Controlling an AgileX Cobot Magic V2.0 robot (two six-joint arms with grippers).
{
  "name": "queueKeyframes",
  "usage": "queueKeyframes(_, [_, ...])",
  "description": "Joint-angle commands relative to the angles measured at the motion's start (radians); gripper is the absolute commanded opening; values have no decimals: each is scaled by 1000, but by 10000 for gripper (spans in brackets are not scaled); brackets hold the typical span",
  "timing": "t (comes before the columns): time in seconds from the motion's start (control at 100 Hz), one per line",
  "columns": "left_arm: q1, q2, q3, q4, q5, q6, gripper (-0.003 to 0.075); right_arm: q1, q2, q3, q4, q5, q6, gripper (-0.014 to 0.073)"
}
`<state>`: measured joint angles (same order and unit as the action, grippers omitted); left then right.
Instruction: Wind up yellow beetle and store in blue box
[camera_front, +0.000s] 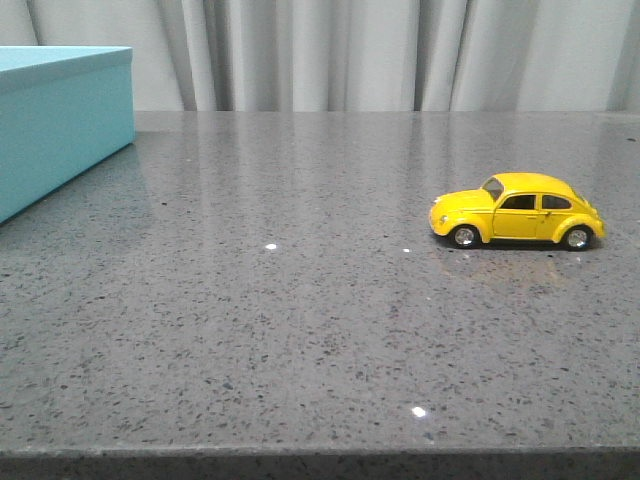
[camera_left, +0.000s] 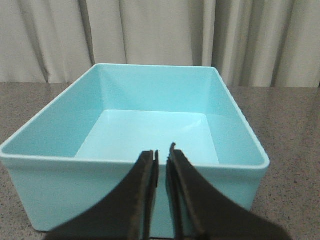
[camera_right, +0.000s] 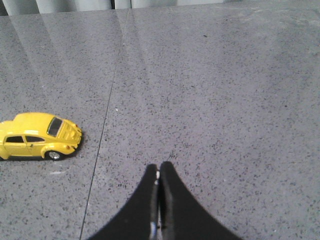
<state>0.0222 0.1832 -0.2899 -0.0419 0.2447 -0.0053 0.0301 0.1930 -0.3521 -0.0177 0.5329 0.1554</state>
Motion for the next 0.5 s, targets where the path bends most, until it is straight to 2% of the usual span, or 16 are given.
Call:
queueKeyframes(0.0, [2,62,-79,-2,-64,-7,184,-7,49,-71,-10,-52,-3,-6])
queueKeyframes(0.08, [2,110,-112,-2,-64,-7,298,-7,84,-101,-10,-45,-3,84])
queueKeyframes(0.16, [2,159,-143,-2,-64,-7,352,-7,131,-126,-9,-33,-3,174])
queueKeyframes(0.27, [2,216,-173,-2,-62,-7,358,-7,202,-174,1,9,-3,241])
queueKeyframes(0.49, [2,277,-191,-2,-75,-7,355,-7,328,-255,88,111,-3,237])
